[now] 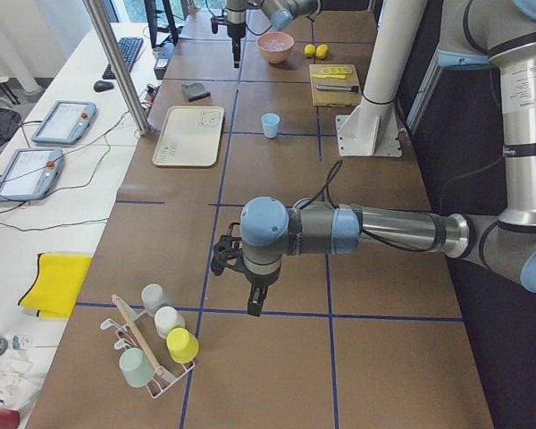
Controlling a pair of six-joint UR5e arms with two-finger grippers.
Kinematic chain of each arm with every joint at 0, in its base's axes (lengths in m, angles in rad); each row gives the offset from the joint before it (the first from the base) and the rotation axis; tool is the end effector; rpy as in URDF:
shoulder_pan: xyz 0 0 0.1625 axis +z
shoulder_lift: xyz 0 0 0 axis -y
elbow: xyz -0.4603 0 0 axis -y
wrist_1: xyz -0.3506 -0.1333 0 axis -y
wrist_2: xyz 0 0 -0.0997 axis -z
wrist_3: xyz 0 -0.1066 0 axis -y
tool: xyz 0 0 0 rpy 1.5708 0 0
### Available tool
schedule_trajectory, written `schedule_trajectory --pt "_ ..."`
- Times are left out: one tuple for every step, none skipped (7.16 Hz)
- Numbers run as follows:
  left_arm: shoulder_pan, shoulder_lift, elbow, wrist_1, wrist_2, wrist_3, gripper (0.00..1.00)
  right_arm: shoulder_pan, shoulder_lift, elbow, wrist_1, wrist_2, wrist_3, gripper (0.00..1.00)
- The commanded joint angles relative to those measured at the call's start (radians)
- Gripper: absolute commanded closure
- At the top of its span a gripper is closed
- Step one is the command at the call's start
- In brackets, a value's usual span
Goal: Put ice and strawberries in cup
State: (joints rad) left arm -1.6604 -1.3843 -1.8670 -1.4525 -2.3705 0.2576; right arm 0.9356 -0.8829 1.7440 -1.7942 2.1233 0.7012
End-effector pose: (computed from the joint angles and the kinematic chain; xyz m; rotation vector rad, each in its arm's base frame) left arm -0.0890 -0.3557 0.6516 0.1303 0.7899 0.1555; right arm -0.3263 -0.5730 0.2657 0.1569 -0.8029 -0.1138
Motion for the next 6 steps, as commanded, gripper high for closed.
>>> schedule_trajectory --pt "0.002 -0.012 -0.004 -0.008 -0.006 -0.001 0.00 0.182 -0.121 0.009 -0.001 0.098 -0.272 0.01" --pt "0.004 -0.024 0.002 0.000 -0.006 -0.011 0.00 0.278 -0.193 -0.004 -0.002 0.140 -0.451 0.01" --pt "0.004 -0.035 0.006 -0.005 -0.007 -0.005 0.00 0.383 -0.239 -0.052 -0.004 0.168 -0.632 0.01" --pt "0.004 -0.033 0.015 -0.006 -0.041 -0.003 0.00 0.475 -0.286 -0.105 -0.001 0.187 -0.795 0.01" --pt "0.002 -0.033 0.012 -0.008 -0.050 -0.005 0.00 0.544 -0.327 -0.147 0.001 0.204 -0.925 0.01" --pt "0.004 -0.035 0.009 -0.009 -0.050 -0.008 0.00 0.581 -0.385 -0.170 0.007 0.201 -0.986 0.01"
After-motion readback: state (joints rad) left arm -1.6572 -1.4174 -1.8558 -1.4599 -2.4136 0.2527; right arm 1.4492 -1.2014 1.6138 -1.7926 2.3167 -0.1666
